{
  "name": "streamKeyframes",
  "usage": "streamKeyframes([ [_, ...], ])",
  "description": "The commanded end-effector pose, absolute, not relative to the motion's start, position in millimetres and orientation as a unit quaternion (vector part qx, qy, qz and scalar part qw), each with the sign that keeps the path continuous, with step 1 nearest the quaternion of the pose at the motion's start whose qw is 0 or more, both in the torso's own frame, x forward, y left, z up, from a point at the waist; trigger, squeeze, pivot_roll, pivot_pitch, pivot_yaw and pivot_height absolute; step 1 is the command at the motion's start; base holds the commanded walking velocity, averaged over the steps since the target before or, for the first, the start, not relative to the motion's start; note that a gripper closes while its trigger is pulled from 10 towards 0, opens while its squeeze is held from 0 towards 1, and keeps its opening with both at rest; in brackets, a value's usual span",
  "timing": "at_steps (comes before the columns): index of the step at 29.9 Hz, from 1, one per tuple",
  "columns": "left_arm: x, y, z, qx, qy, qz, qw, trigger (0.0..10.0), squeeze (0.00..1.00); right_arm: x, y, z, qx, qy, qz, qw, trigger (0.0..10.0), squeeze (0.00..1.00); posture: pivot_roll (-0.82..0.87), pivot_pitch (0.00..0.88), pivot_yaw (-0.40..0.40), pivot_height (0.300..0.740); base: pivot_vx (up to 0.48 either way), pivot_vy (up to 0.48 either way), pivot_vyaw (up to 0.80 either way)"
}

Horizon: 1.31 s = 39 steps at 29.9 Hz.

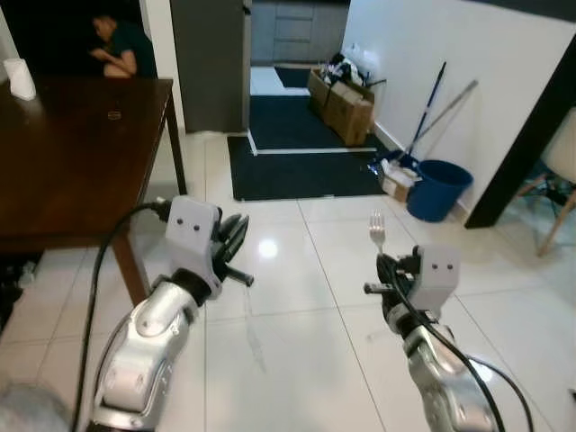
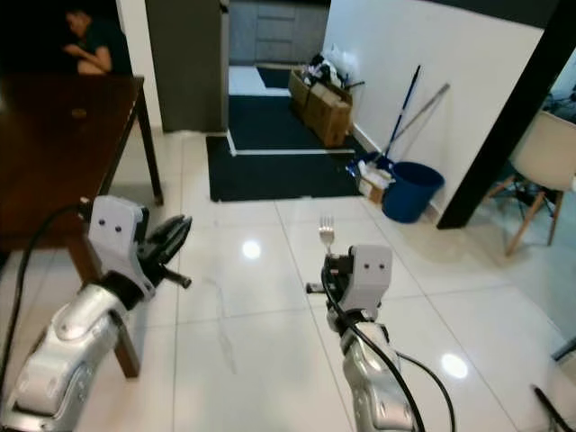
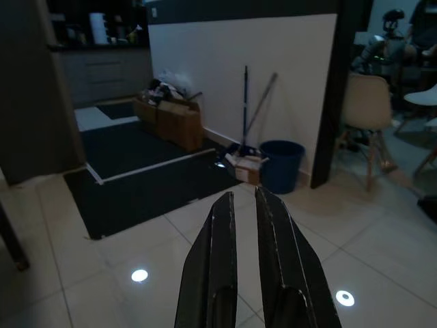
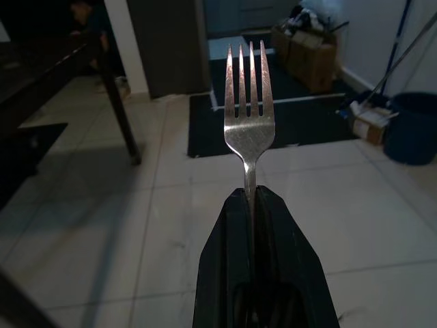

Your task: Setting the table

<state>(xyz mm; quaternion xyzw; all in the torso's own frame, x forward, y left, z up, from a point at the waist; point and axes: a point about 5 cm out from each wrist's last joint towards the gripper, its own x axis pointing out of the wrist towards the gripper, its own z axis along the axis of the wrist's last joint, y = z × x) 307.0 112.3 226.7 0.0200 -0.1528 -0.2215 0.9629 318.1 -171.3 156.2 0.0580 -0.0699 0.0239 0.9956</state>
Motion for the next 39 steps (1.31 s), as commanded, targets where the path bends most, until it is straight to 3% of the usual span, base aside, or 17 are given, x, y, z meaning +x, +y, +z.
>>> streamKeyframes([
  [1,307.4,116.1,222.1,0.021,-0.145,-0.218,0.965,10.0,0.0,317.3,-170.8,153.9,0.062,-0.068,0.022,0.996,10.0,0.0,0.1,0.036,0.002,0.74,0.48,0.0,0.0],
  [39,308.7,116.5,222.8,0.019,-0.145,-0.219,0.965,10.0,0.0,316.4,-170.7,151.9,0.064,-0.066,0.018,0.996,10.0,0.0,0.1,0.046,0.008,0.74,0.48,0.0,0.0],
])
